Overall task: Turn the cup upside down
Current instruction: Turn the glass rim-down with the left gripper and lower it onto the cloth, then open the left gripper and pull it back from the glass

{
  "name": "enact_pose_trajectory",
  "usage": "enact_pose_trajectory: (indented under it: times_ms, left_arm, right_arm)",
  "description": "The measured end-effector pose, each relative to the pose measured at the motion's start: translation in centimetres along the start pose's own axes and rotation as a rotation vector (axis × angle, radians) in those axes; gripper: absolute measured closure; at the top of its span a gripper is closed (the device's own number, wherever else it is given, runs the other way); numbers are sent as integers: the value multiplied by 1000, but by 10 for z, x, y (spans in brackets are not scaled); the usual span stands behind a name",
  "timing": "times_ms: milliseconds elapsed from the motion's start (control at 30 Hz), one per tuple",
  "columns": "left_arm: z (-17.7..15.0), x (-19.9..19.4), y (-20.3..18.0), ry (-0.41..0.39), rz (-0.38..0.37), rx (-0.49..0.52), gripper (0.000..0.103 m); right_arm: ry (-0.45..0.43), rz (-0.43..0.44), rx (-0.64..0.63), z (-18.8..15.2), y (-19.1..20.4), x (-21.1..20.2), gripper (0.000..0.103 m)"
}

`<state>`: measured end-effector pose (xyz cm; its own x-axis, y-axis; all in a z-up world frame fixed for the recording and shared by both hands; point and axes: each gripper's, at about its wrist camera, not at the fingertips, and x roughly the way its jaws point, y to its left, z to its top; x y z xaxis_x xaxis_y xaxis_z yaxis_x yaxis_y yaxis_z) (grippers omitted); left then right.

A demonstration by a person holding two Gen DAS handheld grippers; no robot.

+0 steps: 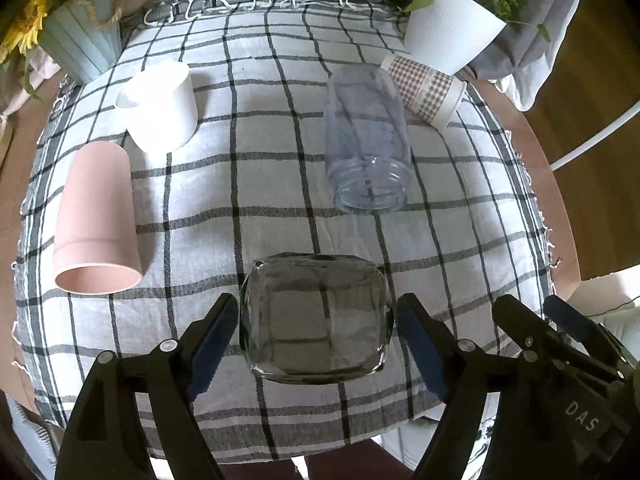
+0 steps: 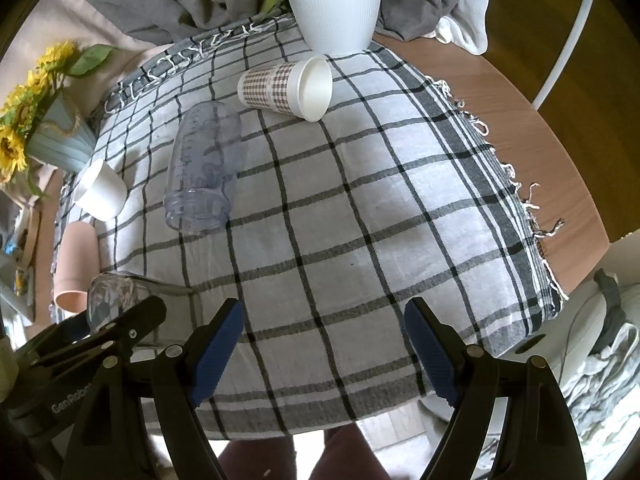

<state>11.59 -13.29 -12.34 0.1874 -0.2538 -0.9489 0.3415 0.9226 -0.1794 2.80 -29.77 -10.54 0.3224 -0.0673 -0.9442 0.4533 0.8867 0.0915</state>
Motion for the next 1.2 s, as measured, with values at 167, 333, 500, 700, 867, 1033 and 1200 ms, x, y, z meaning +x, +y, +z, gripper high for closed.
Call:
enact_pose_trajectory:
  times_ms: [167,333,500,700,867,1033,1200]
  left_arm:
    - [-3,-9,1,-30,9,-9,14]
    - [-10,-35,2,-96,33,-32,9]
    - [-21,-69,6,-197,97,-57,0]
    - [-39,-101,22,-291,213,-107,0]
    - [-54,-121,27,-346,261,-127,0]
    - [-65,-141,24,-397,305,-114,0]
    - [-77,-148,26,-400,288,-123,0]
  right_arm:
    - [-21,-15,-4,-3,0,-7,15]
    - [-47,-35,-6,-5,0,-20,15]
    - [-112,-17,-37,-8,7,-45,15]
    - [-181,25,-51,-15,12,-73,14]
    - [-224,59,-79,-23,20,-92,13]
    - [-258,83,-114,-33,26,-108,13]
    - [-291,88,-143,-40,31,-119,13]
